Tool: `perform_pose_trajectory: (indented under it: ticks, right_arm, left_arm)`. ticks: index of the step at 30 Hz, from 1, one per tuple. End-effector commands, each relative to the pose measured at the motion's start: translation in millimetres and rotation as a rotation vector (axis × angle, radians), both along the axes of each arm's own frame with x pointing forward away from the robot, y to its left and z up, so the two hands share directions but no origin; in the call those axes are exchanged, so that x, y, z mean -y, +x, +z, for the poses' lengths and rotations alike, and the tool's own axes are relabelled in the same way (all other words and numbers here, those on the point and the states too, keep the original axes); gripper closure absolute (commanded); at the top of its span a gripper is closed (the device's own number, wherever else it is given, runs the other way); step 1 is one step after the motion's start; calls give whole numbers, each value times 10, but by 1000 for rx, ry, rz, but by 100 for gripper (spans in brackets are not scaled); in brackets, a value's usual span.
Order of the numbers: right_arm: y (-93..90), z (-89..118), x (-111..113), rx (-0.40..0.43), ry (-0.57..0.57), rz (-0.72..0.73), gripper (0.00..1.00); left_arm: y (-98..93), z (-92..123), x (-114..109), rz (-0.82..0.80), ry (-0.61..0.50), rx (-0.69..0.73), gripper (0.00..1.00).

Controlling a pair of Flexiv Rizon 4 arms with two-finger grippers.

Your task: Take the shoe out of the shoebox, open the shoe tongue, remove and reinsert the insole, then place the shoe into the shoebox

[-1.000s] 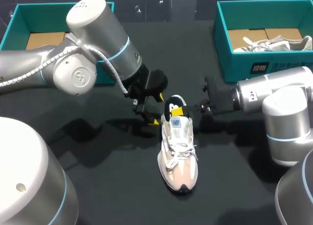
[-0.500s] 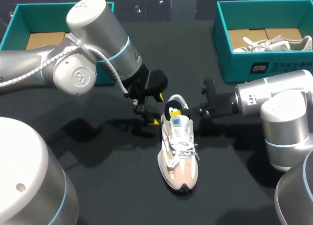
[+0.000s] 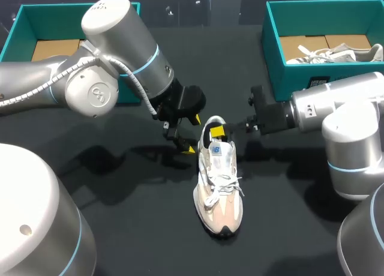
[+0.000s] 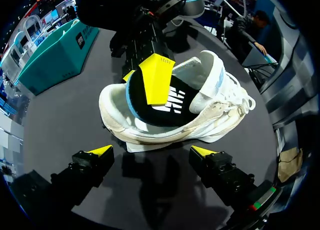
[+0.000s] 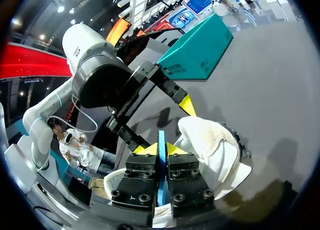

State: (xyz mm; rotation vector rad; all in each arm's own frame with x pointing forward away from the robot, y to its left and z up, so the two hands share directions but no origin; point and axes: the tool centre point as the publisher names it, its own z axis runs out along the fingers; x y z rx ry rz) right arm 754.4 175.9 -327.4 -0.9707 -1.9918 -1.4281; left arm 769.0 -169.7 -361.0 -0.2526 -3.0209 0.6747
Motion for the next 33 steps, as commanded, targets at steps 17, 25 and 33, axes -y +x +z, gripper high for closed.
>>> perform_pose_trajectory:
  ticks: [17,25,33]
  right_arm:
    - [-143,-81,-58,-25,-11,-13,87]
    - [0,21,-13,13,-32,-3,64]
    - [33,-53,-50,-4,-32,7,100]
  left_arm:
    - [1,-11,7,-1,1,1,0]
    - [1,-11,7,-1,1,1,0]
    - [1,-11,7,-1,1,1,0]
